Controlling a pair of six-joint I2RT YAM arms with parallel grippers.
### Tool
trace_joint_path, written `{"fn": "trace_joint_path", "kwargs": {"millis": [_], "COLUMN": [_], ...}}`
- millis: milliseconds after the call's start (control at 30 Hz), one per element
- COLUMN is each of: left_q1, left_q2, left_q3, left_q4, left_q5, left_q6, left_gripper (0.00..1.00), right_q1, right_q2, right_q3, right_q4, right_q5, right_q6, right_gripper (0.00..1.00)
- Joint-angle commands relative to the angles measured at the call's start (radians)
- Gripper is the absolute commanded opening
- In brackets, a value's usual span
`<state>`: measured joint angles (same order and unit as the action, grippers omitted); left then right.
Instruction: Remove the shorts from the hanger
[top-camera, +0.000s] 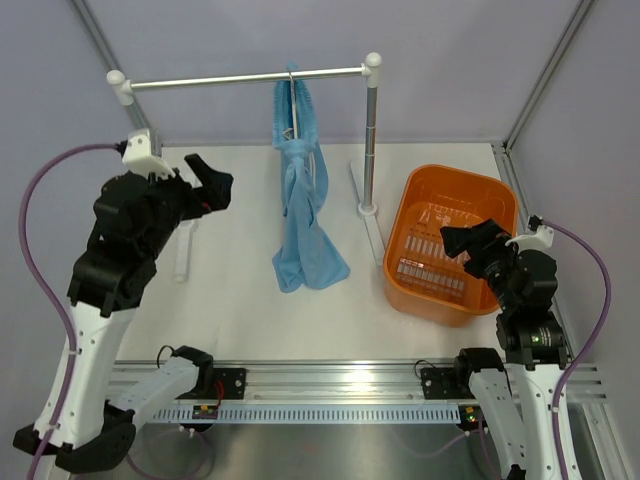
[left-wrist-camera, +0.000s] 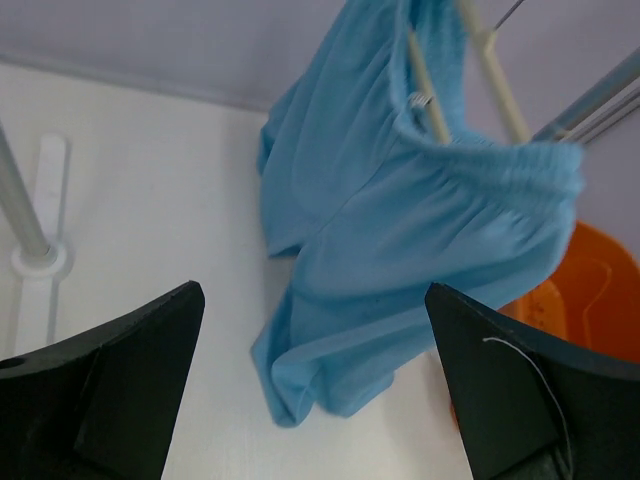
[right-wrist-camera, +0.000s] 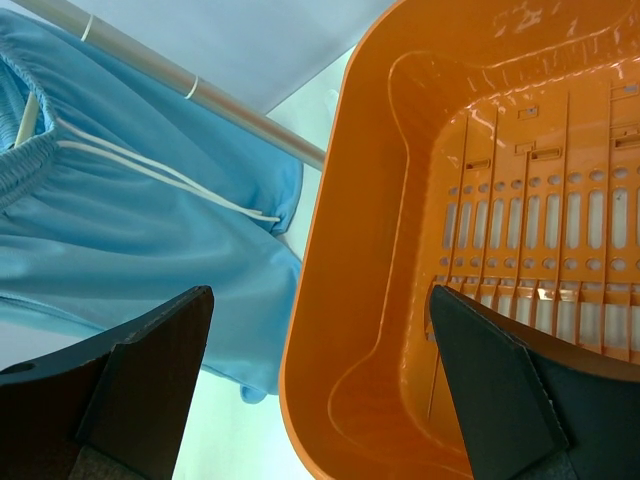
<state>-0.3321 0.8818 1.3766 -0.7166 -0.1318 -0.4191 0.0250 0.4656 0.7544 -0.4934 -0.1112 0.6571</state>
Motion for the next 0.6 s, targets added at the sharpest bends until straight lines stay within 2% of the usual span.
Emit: {"fn": "trace_joint_path", "kwargs": {"millis": [0, 267, 433, 567], "left_q1": [-0.025, -0.088, -0.142, -0.203], "left_q2": [0.144, 0.463, 0.588, 0.716], "left_q3": [0.192, 0.499, 0.581, 0.685], "left_q4": [0.057, 0.183, 0.272, 0.252], "left_q5": [0.041, 0.012, -0.026, -0.101], "left_q6": [-0.003, 0.068, 0.115, 0.173], "left_gripper": [0.98, 0.93, 0.90, 0.89], "right_q1": [0.006, 0.006, 0.006, 0.006], "right_q2": [0.002, 0.031, 0.022, 0.030], "right_q3": [-0.006, 0.025, 0.020, 0.029], "right_q4": [0.030, 0.016, 0.024, 0.016], "right_q5": [-0.028, -0.062, -0.074, -0.079], "right_q6": [0.016, 0.029, 0.038, 0.026], "right_gripper": [1.00, 0.99, 0.99, 0.99]}}
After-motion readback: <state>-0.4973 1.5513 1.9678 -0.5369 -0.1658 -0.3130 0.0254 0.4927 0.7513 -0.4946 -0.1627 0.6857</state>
